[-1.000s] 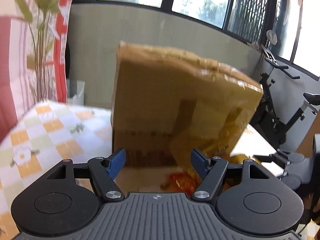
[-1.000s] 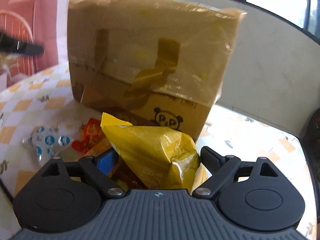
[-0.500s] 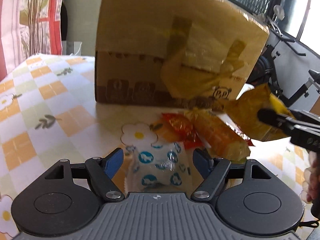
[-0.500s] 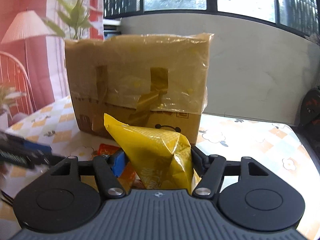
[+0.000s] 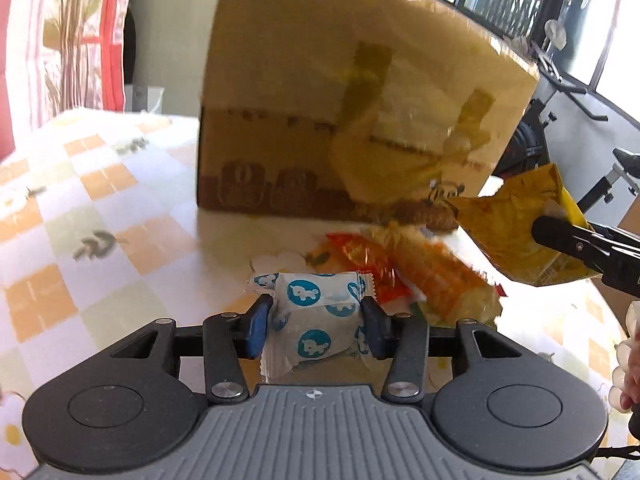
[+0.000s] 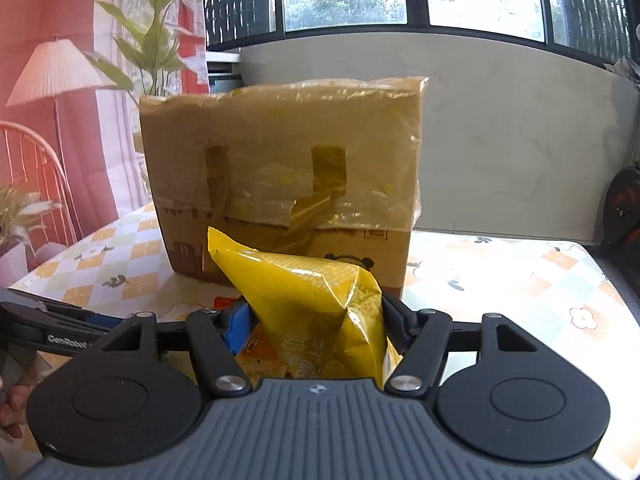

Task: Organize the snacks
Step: 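Lift both held packets over the box and open both tools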

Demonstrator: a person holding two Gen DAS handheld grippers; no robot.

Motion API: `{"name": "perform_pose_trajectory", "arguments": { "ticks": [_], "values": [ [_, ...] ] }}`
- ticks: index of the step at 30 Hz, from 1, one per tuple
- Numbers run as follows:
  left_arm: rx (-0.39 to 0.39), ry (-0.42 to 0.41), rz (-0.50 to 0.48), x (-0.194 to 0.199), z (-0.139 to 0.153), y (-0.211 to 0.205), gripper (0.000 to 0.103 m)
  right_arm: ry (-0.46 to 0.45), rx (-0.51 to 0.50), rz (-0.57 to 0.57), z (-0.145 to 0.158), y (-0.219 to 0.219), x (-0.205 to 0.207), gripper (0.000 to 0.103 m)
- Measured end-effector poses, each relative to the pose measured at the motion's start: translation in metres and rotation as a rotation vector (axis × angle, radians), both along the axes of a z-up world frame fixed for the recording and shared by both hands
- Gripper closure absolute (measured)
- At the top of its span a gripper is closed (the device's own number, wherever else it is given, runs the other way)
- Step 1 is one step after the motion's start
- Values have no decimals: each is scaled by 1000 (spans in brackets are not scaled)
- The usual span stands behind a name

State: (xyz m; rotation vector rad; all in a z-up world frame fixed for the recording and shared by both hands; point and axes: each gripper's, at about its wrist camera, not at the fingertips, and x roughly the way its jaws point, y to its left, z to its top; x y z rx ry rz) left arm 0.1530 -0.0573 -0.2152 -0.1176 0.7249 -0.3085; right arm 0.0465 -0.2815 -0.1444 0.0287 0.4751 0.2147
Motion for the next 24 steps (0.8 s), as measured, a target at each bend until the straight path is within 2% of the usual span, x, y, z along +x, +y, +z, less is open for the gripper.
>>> {"name": "perform_pose_trajectory", "arguments": {
  "ticks": [8,16,21,24],
  "values": [
    [-16,-170,0,-10,74,21,53,-101,48,-11,47,-13,-6,36],
    [-21,-355,-7,15,160,19,53,-241,50,46,113,-9,11,36],
    [-18,-405,-6,48,192,1,53,-282,46,61,139,-2,51,36],
    [-6,-391,-5,78,200,-14,53,-279,53,72,142,2,85,36]
  ]
}}
